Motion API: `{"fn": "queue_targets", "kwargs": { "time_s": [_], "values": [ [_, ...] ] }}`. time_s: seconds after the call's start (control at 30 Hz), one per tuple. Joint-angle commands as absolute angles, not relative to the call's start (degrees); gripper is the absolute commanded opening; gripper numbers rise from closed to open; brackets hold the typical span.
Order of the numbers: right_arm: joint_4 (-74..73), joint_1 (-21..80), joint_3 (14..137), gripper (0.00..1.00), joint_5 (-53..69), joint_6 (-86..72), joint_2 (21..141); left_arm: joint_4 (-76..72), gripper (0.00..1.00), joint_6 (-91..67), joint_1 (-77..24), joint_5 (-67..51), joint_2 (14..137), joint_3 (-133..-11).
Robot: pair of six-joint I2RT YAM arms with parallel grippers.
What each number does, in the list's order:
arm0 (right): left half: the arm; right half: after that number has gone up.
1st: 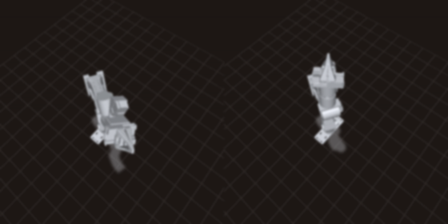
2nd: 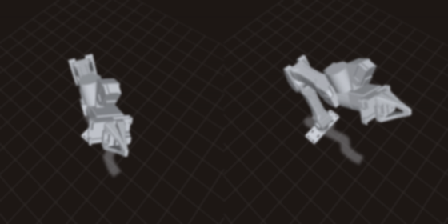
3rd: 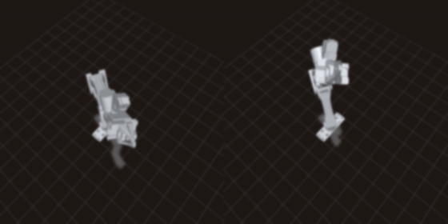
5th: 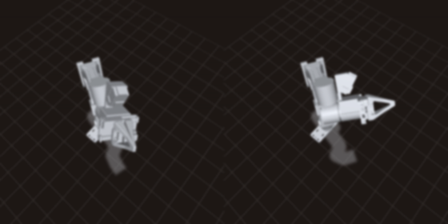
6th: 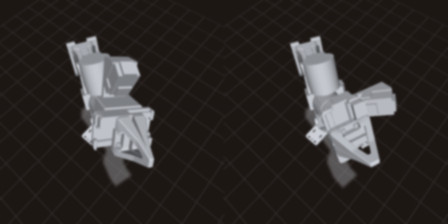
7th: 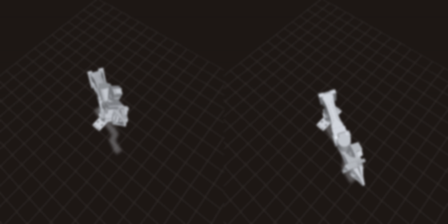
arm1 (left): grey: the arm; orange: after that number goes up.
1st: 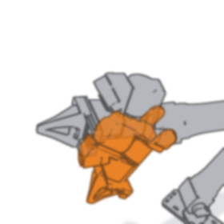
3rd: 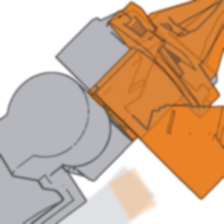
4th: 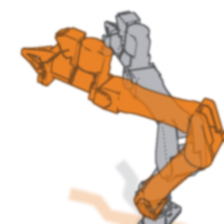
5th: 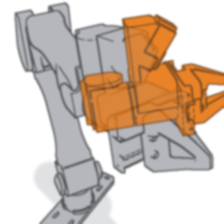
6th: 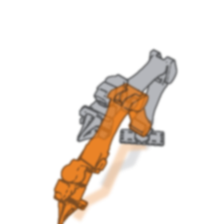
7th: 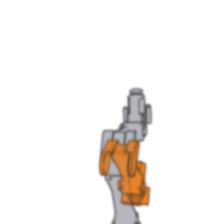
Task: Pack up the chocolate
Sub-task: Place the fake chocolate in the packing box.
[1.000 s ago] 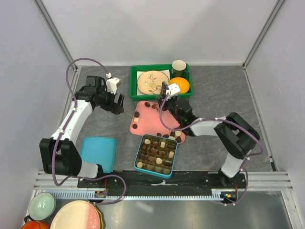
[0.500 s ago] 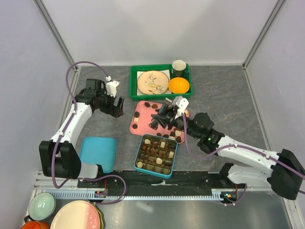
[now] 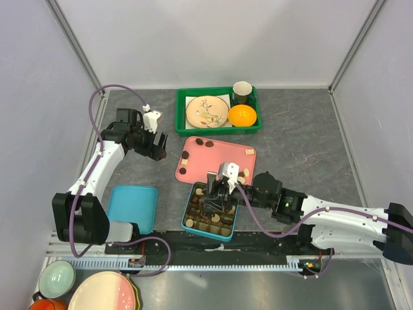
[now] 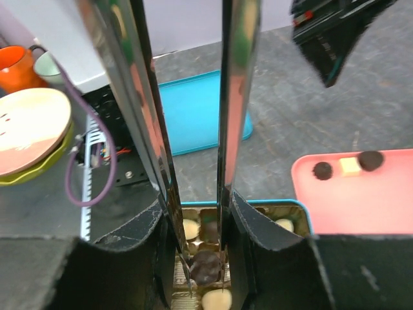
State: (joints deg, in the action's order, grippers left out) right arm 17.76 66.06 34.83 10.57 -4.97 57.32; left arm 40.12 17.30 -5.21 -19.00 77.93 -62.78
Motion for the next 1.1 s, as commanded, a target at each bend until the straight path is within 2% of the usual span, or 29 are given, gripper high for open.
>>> {"fn": "queue_targets", "kwargs": {
  "time_s": [0.0,0.5,0.7,1.0,1.07],
  "values": [
    [20.38,67.94,33.66,0.29,11.34,-7.2,57.13,39.29,0.98,18.11,-4.92,-17.67,75.67,-62.49],
    [27.25,71.98,33.57,0.36,8.53,-9.32,63.54,39.9,0.98,18.28,-4.92,-17.84,75.24,-62.49],
    [27.42,72.68,33.92,0.48,6.68,-8.79,64.6,39.9,0.98,18.81,-4.92,-17.67,74.97,-62.31],
    [27.25,72.77,35.07,0.48,5.28,-6.95,64.6,39.9,0.99,19.07,-4.92,-17.67,74.71,-62.31],
    [26.98,72.77,35.42,0.44,3.09,-5.98,63.73,39.9,0.99,19.07,-4.92,-17.58,74.53,-62.31]
  ]
}}
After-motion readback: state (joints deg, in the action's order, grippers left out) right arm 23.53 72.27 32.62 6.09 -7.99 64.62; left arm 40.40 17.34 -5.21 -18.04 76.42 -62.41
